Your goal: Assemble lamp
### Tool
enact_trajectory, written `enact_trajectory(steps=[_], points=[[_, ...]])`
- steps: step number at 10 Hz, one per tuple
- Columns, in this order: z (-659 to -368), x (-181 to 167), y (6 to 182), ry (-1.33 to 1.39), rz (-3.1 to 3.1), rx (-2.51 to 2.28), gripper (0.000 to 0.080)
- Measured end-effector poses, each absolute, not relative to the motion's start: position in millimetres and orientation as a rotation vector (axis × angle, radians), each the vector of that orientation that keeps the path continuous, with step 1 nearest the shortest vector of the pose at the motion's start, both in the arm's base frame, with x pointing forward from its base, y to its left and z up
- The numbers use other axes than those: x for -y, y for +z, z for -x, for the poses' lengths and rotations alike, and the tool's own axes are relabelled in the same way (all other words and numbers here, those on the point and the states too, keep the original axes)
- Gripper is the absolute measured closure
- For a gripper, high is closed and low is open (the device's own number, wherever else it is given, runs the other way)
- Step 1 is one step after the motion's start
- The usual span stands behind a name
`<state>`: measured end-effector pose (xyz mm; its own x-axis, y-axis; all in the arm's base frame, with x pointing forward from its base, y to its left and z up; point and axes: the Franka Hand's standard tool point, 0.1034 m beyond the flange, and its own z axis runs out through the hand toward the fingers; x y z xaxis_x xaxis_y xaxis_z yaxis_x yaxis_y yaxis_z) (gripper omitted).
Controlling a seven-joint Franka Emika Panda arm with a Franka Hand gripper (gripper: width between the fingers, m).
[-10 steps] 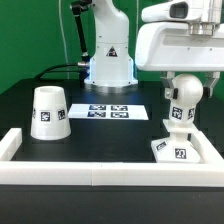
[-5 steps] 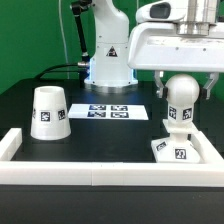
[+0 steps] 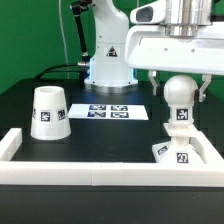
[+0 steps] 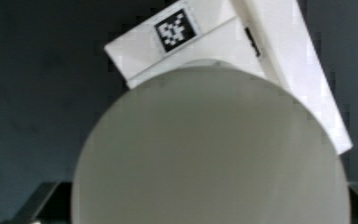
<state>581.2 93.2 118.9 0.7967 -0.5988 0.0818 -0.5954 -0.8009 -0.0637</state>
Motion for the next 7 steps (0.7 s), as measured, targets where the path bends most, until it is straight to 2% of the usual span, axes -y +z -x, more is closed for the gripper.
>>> enact_trajectory(steps=[7], points=[[-583.7, -95.5, 117.0, -0.03, 2.517, -1.711, 0.0223]])
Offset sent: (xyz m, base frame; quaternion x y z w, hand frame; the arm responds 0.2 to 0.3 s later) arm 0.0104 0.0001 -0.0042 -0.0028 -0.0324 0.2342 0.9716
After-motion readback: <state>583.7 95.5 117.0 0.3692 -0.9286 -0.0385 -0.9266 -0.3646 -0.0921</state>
